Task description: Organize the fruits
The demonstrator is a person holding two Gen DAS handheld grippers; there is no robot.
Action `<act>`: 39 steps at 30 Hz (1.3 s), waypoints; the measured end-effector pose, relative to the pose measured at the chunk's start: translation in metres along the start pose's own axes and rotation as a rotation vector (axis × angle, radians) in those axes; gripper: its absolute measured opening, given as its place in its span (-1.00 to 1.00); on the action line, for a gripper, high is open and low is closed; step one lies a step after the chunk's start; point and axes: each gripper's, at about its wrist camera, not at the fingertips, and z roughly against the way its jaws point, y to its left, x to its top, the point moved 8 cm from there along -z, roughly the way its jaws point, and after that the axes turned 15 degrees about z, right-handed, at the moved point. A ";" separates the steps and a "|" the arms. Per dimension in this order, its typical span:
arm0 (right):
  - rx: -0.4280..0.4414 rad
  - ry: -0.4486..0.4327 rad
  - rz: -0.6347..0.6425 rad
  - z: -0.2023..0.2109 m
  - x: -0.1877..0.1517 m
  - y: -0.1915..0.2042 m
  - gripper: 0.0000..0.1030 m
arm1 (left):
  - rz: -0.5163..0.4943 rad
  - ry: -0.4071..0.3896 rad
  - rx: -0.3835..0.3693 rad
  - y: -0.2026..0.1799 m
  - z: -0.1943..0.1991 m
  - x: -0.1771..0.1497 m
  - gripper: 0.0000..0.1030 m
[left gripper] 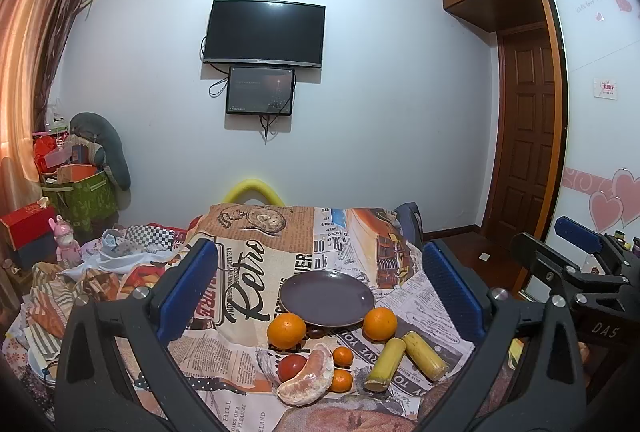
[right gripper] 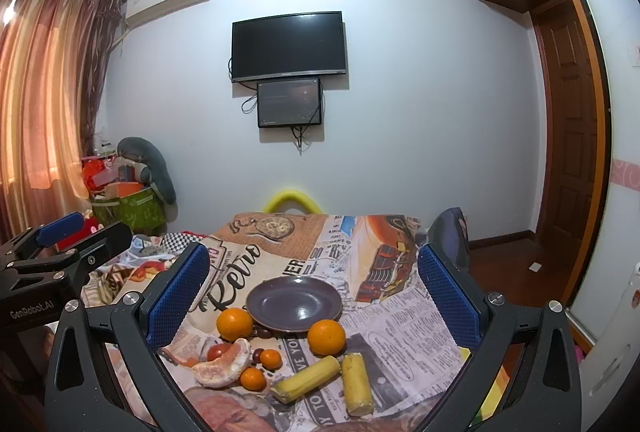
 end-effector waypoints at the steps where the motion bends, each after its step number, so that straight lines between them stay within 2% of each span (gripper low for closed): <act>1: 0.000 0.000 -0.001 0.000 0.000 0.000 1.00 | 0.000 0.000 0.000 0.000 0.000 0.000 1.00; 28: -0.010 0.005 0.016 -0.003 -0.001 0.002 1.00 | -0.011 -0.013 -0.010 -0.003 0.000 -0.001 1.00; 31: 0.007 0.020 0.020 -0.008 -0.006 0.003 0.95 | -0.015 -0.003 -0.009 -0.003 -0.003 -0.005 0.86; 33: 0.018 0.035 0.020 -0.013 -0.010 0.003 0.82 | -0.016 0.013 -0.004 -0.001 -0.008 -0.007 0.75; 39: 0.053 0.115 0.012 -0.035 -0.036 -0.003 0.74 | -0.016 0.054 0.033 0.012 -0.028 -0.017 0.68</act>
